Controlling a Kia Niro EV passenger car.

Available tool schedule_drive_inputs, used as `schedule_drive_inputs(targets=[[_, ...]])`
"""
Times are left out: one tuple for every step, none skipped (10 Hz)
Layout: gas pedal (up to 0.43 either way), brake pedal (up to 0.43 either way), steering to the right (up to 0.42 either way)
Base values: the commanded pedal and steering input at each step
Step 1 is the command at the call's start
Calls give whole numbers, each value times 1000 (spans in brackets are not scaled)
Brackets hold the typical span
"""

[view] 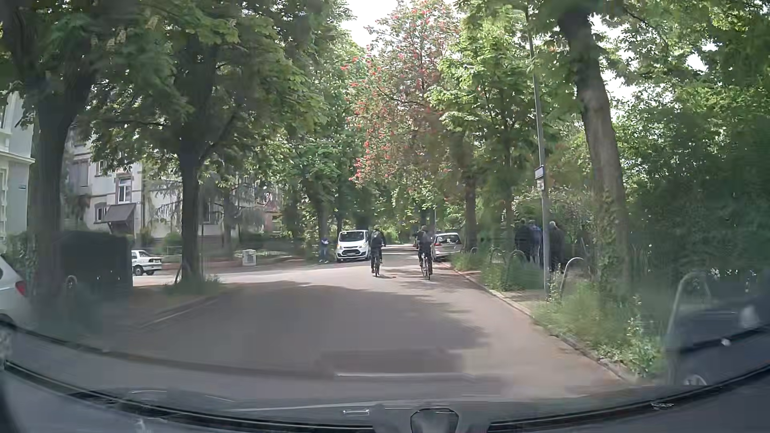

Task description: Follow the waypoints while adhering to traffic rules and regulations

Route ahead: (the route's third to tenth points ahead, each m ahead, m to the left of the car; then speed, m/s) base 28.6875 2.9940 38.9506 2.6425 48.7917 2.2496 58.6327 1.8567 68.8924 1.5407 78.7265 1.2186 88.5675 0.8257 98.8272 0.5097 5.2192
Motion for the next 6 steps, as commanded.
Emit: schedule_drive_inputs(targets=[[28,0,0],[28,0,0],[28,0,0],[28,0,0],[28,0,0],[28,0,0]])
